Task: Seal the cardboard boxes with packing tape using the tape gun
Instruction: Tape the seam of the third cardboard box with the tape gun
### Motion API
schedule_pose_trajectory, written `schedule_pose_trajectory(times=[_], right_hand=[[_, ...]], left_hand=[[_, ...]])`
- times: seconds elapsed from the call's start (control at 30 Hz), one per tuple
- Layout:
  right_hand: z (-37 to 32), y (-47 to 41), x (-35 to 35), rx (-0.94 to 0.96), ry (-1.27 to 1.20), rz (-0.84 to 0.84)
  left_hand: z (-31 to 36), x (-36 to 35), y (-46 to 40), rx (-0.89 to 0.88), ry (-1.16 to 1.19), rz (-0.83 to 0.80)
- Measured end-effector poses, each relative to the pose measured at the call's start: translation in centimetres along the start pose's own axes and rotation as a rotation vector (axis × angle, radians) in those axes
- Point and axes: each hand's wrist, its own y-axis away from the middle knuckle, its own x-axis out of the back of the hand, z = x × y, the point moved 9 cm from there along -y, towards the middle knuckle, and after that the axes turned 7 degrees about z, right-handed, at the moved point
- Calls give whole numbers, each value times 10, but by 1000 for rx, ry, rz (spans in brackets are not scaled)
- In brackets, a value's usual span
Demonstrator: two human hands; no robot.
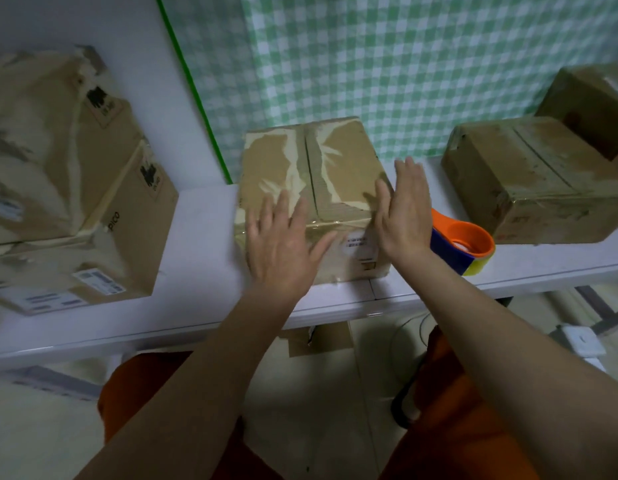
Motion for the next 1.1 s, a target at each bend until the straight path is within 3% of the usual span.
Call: schedule_pose_trajectory(times=[0.07,0.1,0.3,0.47,0.57,0.7,0.93,1.1], right_hand=[[-27,6,-9,334,200,-2],[-32,9,-14,404,232,-19],[-33,15,-18,379,266,-132],[-52,35,-15,276,316,-211],[-66,53,-23,279,393,-204],[-95,74,-21,354,285,-125],[-112,57,-1,388,182,-51],[-111,17,2,311,191,-114]], left_hand=[[-22,0,9,12,34,62],[-26,-1,11,-1,51,74],[-34,2,14,-83,119,148],[-67,7,22,287,376,327],[-89,5,15,502,429,337],[-100,-7,8,588,362,127],[-49,-5,5,269,126,-420],[-27,-3,12,241,25,-510]])
